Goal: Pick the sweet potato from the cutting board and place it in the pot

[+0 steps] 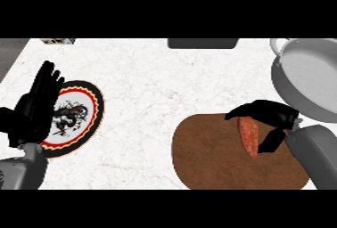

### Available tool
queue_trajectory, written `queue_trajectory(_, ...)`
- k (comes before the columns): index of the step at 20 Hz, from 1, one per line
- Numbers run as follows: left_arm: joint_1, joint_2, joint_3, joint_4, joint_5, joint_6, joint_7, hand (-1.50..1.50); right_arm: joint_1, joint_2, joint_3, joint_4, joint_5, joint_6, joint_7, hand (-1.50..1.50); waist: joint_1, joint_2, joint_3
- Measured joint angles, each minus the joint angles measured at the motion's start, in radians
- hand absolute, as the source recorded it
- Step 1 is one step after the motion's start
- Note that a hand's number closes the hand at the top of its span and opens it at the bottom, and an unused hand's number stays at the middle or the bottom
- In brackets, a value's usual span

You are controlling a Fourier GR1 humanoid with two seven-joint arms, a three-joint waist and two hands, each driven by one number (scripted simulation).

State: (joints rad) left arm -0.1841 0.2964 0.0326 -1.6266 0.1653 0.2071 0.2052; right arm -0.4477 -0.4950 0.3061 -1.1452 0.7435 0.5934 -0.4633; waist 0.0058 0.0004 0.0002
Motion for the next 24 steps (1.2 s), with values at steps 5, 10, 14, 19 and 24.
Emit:
queue_trajectory(5, -0.014, -0.019, 0.002, -0.002, -0.024, 0.003, 0.009, 0.00, -0.007, 0.003, 0.011, 0.029, 0.072, -0.081, -0.097, 1.50, -0.001, -0.002, -0.002)
queue_trajectory(10, -0.021, -0.024, 0.022, -0.013, -0.030, -0.011, 0.028, 0.00, -0.010, 0.021, 0.001, 0.062, 0.109, -0.119, -0.154, 1.50, 0.000, -0.005, -0.004)
queue_trajectory(14, -0.020, -0.026, 0.041, 0.009, -0.031, -0.029, 0.013, 0.00, 0.056, 0.005, 0.007, -0.003, 0.137, -0.156, -0.185, 1.50, -0.006, -0.008, -0.007)
queue_trajectory(19, 0.029, -0.019, 0.067, -0.014, -0.025, -0.025, 0.010, 0.00, 0.319, -0.152, 0.041, -0.260, 0.135, -0.241, -0.289, 1.50, -0.051, -0.021, -0.006)
queue_trajectory(24, 0.042, -0.012, 0.078, -0.040, -0.027, -0.019, 0.029, 0.00, 0.604, -0.330, -0.040, -0.470, 0.073, -0.346, -0.402, 1.50, -0.068, -0.018, -0.003)
